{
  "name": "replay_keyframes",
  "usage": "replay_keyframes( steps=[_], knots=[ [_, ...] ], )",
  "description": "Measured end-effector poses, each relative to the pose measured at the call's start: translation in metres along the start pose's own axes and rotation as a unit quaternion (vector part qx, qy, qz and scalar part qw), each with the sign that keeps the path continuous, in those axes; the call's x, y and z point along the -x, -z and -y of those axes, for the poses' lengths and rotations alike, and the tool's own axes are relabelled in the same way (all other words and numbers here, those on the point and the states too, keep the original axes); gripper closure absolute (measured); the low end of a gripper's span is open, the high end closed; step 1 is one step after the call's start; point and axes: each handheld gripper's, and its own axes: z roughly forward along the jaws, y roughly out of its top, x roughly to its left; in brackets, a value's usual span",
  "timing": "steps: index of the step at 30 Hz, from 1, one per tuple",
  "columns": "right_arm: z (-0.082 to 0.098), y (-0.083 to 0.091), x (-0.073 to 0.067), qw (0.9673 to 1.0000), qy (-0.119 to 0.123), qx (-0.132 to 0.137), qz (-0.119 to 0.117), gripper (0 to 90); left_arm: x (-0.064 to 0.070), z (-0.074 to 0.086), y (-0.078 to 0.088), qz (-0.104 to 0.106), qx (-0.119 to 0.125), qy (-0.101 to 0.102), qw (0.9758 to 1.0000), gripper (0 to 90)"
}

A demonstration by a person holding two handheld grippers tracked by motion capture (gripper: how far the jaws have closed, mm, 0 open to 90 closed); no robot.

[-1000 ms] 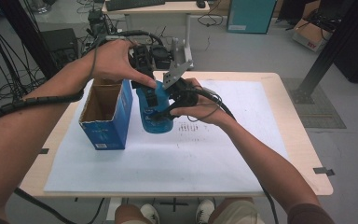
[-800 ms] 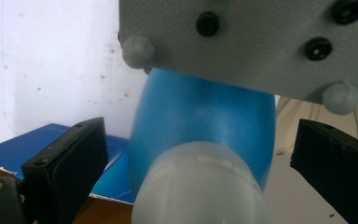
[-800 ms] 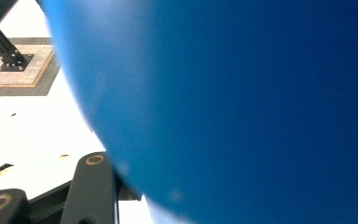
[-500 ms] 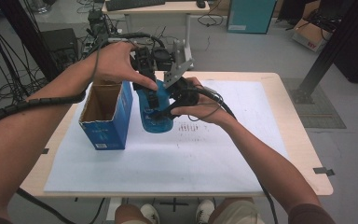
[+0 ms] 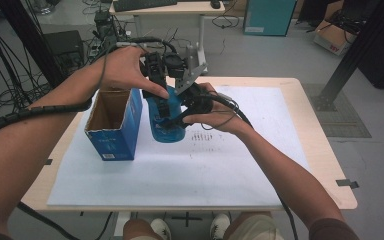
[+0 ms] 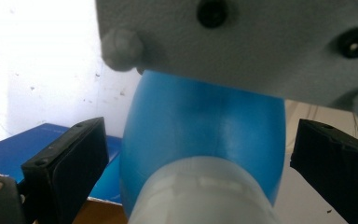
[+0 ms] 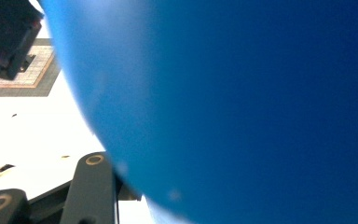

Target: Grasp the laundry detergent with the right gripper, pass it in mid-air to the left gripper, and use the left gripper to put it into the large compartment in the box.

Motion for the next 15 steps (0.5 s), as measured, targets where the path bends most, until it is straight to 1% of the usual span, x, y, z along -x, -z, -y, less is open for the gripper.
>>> replay_keyframes(
  steps=[1,2,3,4,5,7,8,13,14,15],
  knots=[
    [0.0,0.0005,-0.0002,1.0,-0.001,0.0,0.0,43.7,0.0005,-0.0006,-0.0001,0.004,0.0,0.001,1.0,4.4],
    [0.0,0.0009,-0.0003,1.0,0.0,0.0,0.0,43.7,0.0001,-0.001,0.0,0.002,-0.001,-0.004,1.0,4.5],
    [0.0,0.0009,-0.0003,1.0,0.0,0.0,0.0,43.7,0.0001,-0.001,0.0,0.002,-0.001,-0.004,1.0,4.5],
    [-0.0001,0.0012,-0.0004,1.0,0.0,-0.001,-0.001,43.7,0.001,-0.0013,-0.0006,-0.007,0.002,-0.001,1.0,4.5],
    [0.0,0.0018,-0.0005,1.0,0.0,-0.001,0.0,43.8,0.0002,-0.0023,0.0,-0.001,-0.003,-0.006,1.0,4.6],
    [0.0,0.002,-0.0006,1.0,0.0,-0.001,0.0,43.7,0.0001,-0.0024,0.0,0.0,-0.004,-0.007,1.0,4.6],
    [-0.0003,0.0015,0.0023,0.9998,0.018,0.004,0.004,43.8,0.0008,-0.0026,-0.0005,-0.001,-0.003,-0.002,1.0,4.6],
    [-0.0002,0.0017,0.0025,0.9998,0.02,0.004,0.003,43.7,0.0007,-0.0024,-0.0002,0.0,-0.004,-0.001,1.0,4.8],
    [-0.0001,0.0016,0.003,0.9997,0.023,0.004,0.004,43.7,-0.0016,-0.0025,0.0011,-0.008,-0.014,-0.013,0.9998,4.8],
    [-0.0001,0.0016,0.003,0.9997,0.023,0.004,0.004,43.7,-0.0016,-0.0025,0.0011,-0.008,-0.014,-0.013,0.9998,4.8]
  ],
)
